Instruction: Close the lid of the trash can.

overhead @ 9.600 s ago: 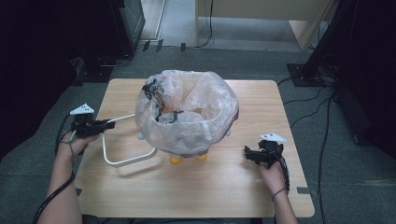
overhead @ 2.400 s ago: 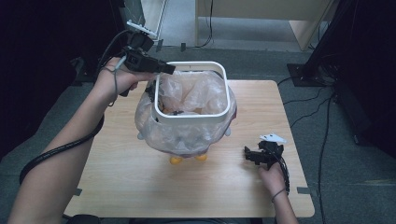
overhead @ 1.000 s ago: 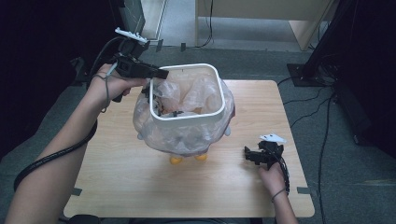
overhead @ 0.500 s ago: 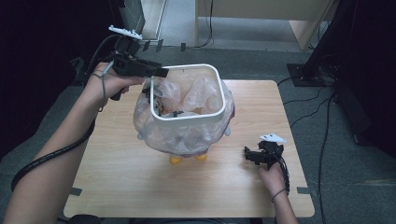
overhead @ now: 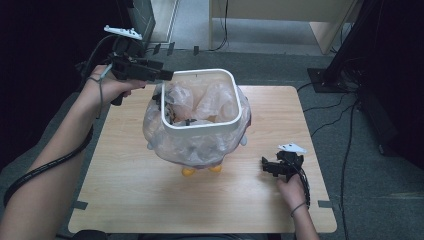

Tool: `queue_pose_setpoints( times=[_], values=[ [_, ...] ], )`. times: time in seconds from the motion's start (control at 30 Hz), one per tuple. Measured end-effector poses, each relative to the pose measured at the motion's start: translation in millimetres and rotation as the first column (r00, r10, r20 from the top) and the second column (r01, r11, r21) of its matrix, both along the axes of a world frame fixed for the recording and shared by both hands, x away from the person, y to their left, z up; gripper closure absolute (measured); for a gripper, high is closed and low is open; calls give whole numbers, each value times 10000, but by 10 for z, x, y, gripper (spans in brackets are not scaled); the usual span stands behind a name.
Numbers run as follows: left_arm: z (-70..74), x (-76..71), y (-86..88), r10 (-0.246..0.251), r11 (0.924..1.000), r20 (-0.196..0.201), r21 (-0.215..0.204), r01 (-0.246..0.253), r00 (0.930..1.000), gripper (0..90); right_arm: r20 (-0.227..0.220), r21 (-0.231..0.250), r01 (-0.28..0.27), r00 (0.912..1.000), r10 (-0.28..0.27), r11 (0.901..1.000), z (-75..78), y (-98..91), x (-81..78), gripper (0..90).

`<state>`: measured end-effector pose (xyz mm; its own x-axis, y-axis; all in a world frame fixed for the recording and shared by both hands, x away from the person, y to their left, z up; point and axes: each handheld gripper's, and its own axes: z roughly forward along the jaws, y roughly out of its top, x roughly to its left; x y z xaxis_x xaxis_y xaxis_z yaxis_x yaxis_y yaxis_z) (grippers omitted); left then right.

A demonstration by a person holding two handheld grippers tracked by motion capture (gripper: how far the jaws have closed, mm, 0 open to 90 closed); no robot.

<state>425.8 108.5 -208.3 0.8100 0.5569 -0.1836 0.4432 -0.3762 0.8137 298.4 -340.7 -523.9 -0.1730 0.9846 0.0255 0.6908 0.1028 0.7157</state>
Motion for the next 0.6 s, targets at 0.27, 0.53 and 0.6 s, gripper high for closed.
queue_pose_setpoints(
  times=[0.27,0.53,0.6],
  values=[
    [24,-16,59,-57,10000,164,6,57,9998,363,-1,7,4,10000,-4,10000,0,0,0,34],
    [70,-19,159,201,9997,311,-130,-197,9993,356,1,-1,-2,10000,2,10000,0,0,0,33],
    [69,-16,199,285,9996,320,-84,-282,9991,356,3,-3,-2,10000,2,10000,0,0,0,34]
  ],
)
